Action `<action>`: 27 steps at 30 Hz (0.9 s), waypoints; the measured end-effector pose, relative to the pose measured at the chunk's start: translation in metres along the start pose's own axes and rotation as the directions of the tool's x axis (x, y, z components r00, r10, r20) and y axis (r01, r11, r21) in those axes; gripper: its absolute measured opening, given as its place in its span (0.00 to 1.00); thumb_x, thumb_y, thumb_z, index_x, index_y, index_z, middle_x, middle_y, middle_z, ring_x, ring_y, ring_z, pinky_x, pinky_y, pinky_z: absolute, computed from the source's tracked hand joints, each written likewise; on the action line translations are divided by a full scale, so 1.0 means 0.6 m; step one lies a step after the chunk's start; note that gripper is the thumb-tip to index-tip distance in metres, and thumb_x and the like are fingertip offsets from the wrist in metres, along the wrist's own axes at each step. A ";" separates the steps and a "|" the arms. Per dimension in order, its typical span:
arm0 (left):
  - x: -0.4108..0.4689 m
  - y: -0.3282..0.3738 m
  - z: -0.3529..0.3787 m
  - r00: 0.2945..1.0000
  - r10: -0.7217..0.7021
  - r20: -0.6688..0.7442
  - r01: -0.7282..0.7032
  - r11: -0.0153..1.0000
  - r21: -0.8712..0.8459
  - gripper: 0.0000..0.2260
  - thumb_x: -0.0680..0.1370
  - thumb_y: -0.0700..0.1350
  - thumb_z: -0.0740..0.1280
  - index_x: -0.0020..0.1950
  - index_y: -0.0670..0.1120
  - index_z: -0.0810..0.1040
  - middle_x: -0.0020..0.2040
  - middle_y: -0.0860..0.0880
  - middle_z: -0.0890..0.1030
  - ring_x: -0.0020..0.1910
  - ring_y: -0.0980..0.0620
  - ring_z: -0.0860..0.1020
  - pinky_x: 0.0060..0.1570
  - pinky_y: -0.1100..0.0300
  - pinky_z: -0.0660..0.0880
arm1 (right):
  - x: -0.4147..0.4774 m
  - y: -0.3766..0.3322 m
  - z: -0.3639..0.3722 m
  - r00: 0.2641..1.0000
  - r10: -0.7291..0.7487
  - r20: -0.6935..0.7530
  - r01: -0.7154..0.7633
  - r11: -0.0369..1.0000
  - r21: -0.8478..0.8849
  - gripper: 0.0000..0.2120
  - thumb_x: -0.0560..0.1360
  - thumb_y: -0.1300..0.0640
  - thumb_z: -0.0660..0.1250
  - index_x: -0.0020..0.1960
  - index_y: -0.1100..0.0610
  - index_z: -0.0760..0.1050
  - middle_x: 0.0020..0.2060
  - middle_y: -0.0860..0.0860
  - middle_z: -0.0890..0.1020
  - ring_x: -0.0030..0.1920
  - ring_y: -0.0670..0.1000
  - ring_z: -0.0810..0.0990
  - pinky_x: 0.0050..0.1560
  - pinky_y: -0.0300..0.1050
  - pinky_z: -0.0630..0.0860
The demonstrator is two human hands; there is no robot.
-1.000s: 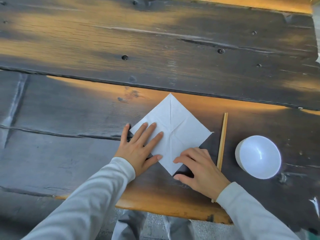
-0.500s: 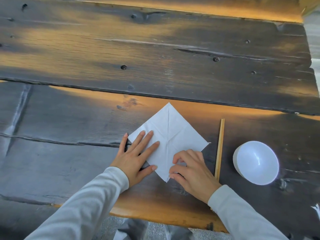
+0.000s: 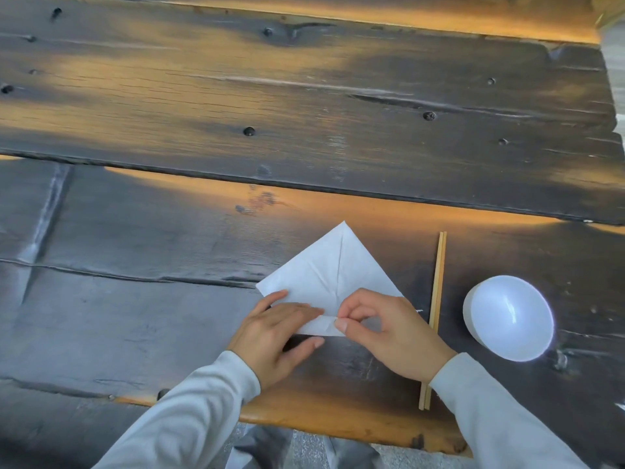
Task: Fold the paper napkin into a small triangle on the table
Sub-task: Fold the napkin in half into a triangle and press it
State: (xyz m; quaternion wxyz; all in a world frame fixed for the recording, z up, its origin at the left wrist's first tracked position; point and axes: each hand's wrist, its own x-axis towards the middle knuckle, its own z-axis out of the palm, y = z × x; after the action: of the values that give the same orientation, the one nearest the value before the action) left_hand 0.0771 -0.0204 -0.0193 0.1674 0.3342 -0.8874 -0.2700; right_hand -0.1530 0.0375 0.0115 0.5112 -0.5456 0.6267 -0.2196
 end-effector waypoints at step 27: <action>0.081 -0.027 -0.016 0.647 -0.740 0.183 0.698 0.477 -0.534 0.04 0.73 0.51 0.77 0.40 0.55 0.84 0.30 0.53 0.80 0.32 0.56 0.76 0.38 0.66 0.73 | 0.049 0.022 0.000 0.920 0.215 -0.327 -0.238 0.971 -0.031 0.09 0.80 0.43 0.65 0.46 0.45 0.81 0.41 0.40 0.84 0.44 0.44 0.82 0.42 0.35 0.78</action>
State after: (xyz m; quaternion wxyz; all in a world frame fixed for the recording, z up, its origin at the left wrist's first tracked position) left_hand 0.0549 -0.0672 -0.0157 0.1610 0.6192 -0.5366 -0.5502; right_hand -0.1554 0.0150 -0.0112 0.4047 -0.4439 0.7678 -0.2228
